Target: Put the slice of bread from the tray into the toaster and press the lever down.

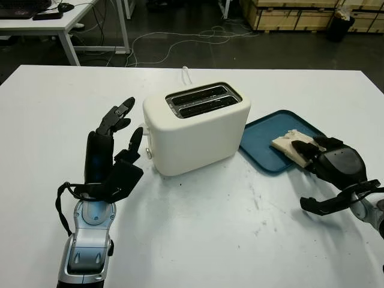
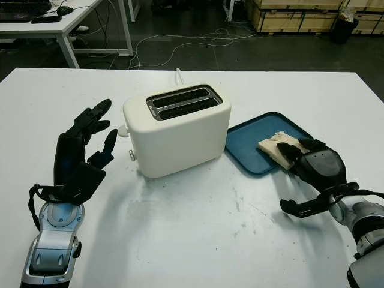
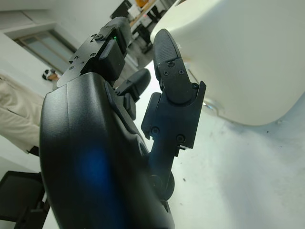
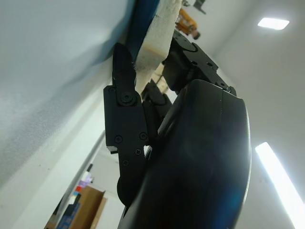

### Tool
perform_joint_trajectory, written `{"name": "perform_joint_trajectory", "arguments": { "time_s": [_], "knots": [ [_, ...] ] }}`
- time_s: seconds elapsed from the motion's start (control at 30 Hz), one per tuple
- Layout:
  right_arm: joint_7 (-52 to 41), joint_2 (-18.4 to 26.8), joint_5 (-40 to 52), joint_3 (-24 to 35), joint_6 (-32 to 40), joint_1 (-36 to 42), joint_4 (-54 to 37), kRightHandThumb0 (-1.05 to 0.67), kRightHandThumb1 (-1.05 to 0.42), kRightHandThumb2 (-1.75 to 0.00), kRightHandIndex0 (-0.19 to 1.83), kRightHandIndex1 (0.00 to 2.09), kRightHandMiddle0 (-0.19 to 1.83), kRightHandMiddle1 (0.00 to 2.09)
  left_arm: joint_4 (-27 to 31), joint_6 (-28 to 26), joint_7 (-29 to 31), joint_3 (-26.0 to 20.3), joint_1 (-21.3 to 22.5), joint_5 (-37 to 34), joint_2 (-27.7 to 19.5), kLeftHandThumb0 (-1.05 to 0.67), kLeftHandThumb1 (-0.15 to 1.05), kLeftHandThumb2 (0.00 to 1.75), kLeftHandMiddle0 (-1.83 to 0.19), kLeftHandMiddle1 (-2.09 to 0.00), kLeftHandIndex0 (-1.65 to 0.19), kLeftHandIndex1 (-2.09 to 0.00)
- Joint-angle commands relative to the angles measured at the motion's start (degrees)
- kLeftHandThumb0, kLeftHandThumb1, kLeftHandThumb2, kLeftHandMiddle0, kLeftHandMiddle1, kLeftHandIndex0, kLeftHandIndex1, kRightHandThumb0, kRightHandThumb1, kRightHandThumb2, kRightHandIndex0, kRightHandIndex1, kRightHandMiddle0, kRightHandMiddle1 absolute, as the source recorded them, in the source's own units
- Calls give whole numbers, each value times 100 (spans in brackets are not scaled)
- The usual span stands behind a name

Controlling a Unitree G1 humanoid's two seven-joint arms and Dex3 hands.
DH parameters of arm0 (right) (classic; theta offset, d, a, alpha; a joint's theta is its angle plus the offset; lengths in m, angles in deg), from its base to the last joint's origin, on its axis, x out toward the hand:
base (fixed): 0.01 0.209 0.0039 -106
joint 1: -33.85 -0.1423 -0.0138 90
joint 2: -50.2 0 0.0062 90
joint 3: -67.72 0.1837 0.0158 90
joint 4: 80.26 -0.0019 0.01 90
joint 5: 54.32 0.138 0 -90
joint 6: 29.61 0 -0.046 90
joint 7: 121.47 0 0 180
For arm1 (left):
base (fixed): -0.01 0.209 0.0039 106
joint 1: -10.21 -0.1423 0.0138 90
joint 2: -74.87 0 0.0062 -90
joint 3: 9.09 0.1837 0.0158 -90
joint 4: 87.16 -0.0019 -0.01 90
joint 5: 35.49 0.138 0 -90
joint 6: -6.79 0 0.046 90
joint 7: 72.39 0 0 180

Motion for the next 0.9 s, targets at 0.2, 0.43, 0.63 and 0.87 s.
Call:
{"name": "perform_joint_trajectory", "arguments": {
  "time_s": [0.2,0.43,0.63,0.87],
  "knots": [
    [246,-13,-267,-249,49,61,17,-40,-92,-9,93,75,110,12,70,-19,-1,6,-3,10,31,-47,92,53,-17,-88,-44,-8],
    [454,62,-301,-310,165,-33,4,-42,-92,-12,65,132,73,85,53,20,-12,4,-7,-1,37,-46,92,53,-17,-89,-45,-8],
    [270,240,-231,-239,28,-240,-130,-40,-92,-17,71,104,79,62,20,51,-29,8,3,20,28,-47,92,52,-18,-90,-45,-8],
    [-727,384,273,270,-645,-430,-437,-37,-92,-14,65,118,103,7,32,53,-44,9,-5,57,16,-45,92,53,-18,-90,-45,-8]
  ]
}}
